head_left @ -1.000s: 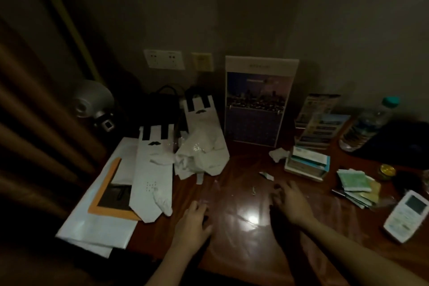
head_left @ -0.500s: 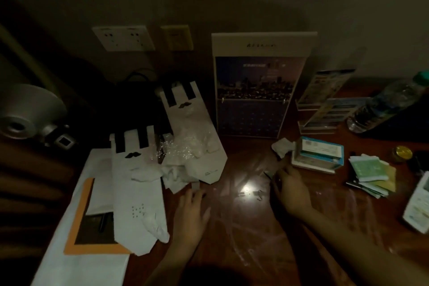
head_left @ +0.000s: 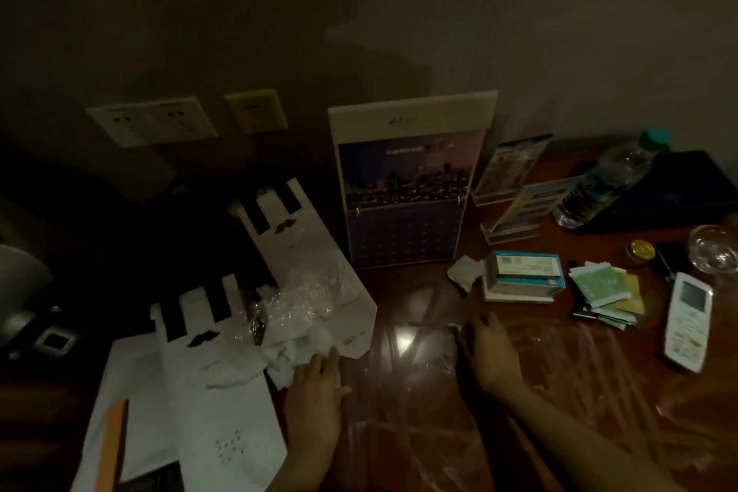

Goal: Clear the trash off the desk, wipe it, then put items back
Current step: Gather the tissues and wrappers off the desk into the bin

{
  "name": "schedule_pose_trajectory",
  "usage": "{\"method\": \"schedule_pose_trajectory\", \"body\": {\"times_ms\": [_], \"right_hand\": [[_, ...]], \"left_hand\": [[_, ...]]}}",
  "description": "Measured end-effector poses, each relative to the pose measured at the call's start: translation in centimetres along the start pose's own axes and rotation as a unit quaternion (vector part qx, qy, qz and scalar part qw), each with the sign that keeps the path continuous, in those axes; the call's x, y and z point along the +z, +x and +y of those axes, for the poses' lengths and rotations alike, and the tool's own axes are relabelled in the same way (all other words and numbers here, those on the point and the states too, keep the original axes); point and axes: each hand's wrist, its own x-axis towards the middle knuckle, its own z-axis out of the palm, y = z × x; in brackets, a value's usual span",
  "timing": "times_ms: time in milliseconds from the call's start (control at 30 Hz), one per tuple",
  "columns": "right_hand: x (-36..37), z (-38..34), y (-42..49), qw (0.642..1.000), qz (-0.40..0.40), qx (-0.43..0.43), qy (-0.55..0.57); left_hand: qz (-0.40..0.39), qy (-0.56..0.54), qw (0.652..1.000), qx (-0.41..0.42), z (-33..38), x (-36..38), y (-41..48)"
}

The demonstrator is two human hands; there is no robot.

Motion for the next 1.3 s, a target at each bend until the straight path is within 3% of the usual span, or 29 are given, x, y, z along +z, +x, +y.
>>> {"method": "schedule_pose_trajectory", "body": {"times_ms": [133, 333, 500, 700, 833, 1033, 1300], "right_hand": [[0.5, 0.5, -1.1, 0.998, 0.035, -0.051, 0.006], [1.0, -0.1, -1.9, 0.990, 0.073, -0.008, 0.117], [0.6, -0.3, -0.6, 1.000, -0.023, 0.007, -0.014], [1.0, -0.6, -2.4, 0.995, 0.003, -0.058, 0.081], [2.6, -0.5, -3.6, 0.990, 0.005, -0.141, -0.001], [2.8, -1.3, -3.4, 0.986, -0.071, -0.148, 0.019], [-2.8, -3.1, 3.8, 0.988, 0.046, -0.127, 0.078]], "left_hand": [[-0.020, 0.050, 0.999, -0.001, 0.6, -1.5, 1.2], [-0.043, 0.065, 0.997, 0.001, 0.7, -2.0, 1.4], [-0.040, 0.060, 0.997, 0.013, 1.1, -2.5, 1.6], [-0.046, 0.049, 0.998, 0.006, 1.4, -2.7, 2.2], [-0.050, 0.038, 0.998, -0.003, 1.1, -2.7, 2.2], [-0.049, 0.038, 0.998, -0.001, 0.6, -2.3, 1.4], [-0.035, 0.019, 0.999, 0.007, 1.2, -2.5, 2.4]]}}
